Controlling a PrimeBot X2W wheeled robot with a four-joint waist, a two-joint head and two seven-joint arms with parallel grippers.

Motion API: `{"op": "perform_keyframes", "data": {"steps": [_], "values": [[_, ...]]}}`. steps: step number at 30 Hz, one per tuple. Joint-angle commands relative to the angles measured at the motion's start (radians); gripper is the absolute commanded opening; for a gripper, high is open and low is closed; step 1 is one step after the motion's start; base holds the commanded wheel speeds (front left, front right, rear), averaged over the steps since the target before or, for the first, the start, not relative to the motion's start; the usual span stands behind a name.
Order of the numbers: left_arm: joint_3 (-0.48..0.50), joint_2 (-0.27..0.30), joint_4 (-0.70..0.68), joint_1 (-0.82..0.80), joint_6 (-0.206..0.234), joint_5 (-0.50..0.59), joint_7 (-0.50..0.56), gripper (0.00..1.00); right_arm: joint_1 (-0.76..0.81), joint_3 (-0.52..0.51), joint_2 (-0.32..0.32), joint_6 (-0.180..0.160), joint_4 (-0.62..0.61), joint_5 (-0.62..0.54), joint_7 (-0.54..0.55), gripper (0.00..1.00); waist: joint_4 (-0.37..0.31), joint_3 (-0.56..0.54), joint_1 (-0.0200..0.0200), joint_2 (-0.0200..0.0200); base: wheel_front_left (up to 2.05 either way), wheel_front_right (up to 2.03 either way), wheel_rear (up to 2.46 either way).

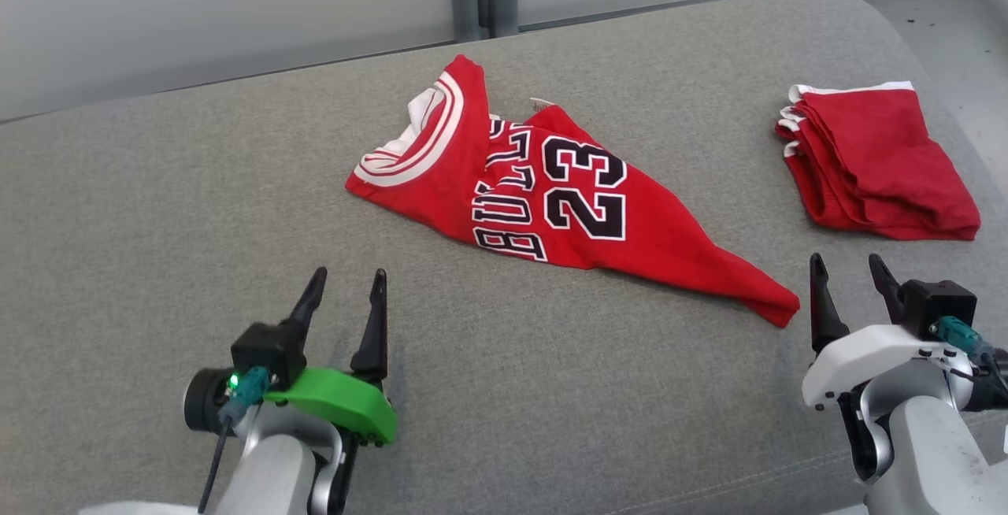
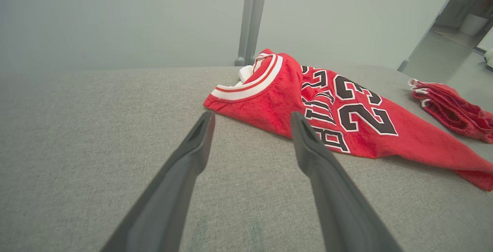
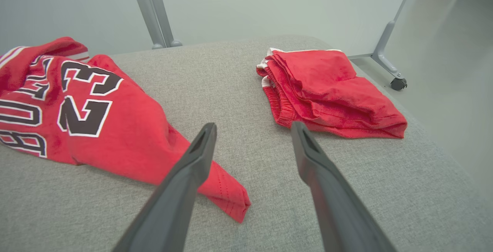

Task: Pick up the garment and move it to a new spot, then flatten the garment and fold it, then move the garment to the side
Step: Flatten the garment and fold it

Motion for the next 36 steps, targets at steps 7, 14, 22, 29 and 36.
{"op": "perform_keyframes", "data": {"steps": [7,14,22,29,36], "values": [[0.002,0.081,0.190,-0.234,-0.040,0.038,0.045,1.00,0.009,0.095,0.008,-0.001,-0.168,0.053,-0.005,1.00,-0.120,0.088,0.0000,0.0000,0.00,0.00,0.00],[-0.013,0.151,0.377,-0.398,-0.076,0.059,0.097,1.00,0.023,0.180,0.014,-0.001,-0.321,0.127,0.007,1.00,-0.190,0.172,0.0000,0.0000,0.00,0.00,0.00],[-0.018,0.198,0.525,-0.529,-0.104,0.042,0.111,1.00,0.039,0.231,0.015,-0.001,-0.437,0.185,0.016,1.00,-0.226,0.238,0.0000,0.0000,0.00,0.00,0.00],[-0.044,0.224,0.618,-0.621,-0.116,0.042,0.135,1.00,0.036,0.259,0.015,-0.001,-0.466,0.198,0.020,1.00,-0.234,0.270,0.0000,0.0000,0.00,0.00,0.00],[-0.086,0.221,0.659,-0.661,-0.124,0.025,0.139,0.73,0.034,0.263,0.015,-0.001,-0.476,0.192,0.017,1.00,-0.235,0.280,0.0000,0.0000,0.00,0.00,0.00]]}}
